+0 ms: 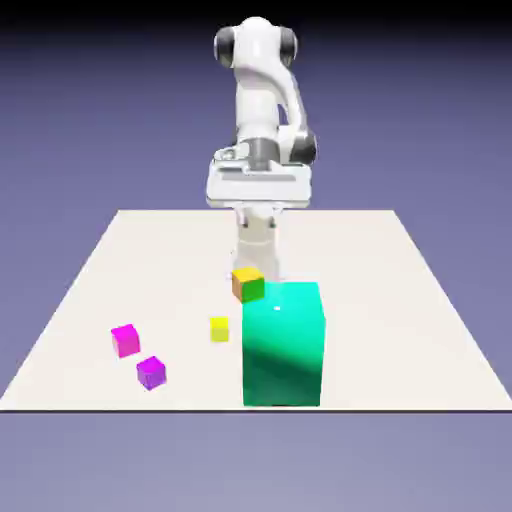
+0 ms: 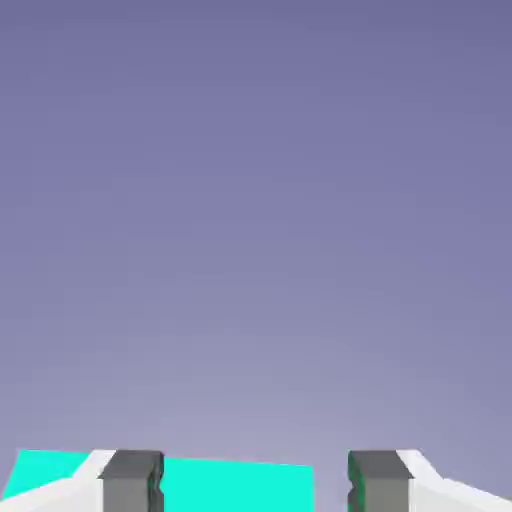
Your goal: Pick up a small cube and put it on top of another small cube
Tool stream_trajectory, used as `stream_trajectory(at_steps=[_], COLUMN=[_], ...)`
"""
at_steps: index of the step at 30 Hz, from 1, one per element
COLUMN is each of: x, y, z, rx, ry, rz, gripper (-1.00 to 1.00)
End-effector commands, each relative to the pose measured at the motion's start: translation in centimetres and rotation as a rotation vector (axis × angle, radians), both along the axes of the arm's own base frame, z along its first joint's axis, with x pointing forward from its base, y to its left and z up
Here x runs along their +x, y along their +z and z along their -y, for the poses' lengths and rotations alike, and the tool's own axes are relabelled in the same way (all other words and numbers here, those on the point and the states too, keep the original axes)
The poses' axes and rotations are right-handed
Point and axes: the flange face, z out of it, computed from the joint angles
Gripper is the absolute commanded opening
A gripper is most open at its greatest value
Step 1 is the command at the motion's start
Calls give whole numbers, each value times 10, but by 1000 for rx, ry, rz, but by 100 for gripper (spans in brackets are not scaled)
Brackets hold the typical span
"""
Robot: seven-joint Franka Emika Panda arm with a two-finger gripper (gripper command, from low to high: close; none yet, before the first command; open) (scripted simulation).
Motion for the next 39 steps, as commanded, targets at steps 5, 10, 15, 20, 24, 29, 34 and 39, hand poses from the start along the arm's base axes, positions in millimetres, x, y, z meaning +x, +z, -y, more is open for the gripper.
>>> stream_trajectory(at_steps=[5, 10, 15, 20, 24, 29, 34, 39], x=[19, 30, 33, 25, 11, -20, -47, -75], y=[-14, -35, -60, -101, -137, -195, -226, -247], z=[21, 59, 103, 140, 167, 153, 98, 80], rx=[17, 28, 32, 29, 26, 51, 61, 38], ry=[-7, -52, -110, -135, -145, -26, 122, 151], rz=[-149, -287, -428, -589, -723, -822, -737, -665], gripper=[0, 0, 0, 0, 0, 0, 0, 0])
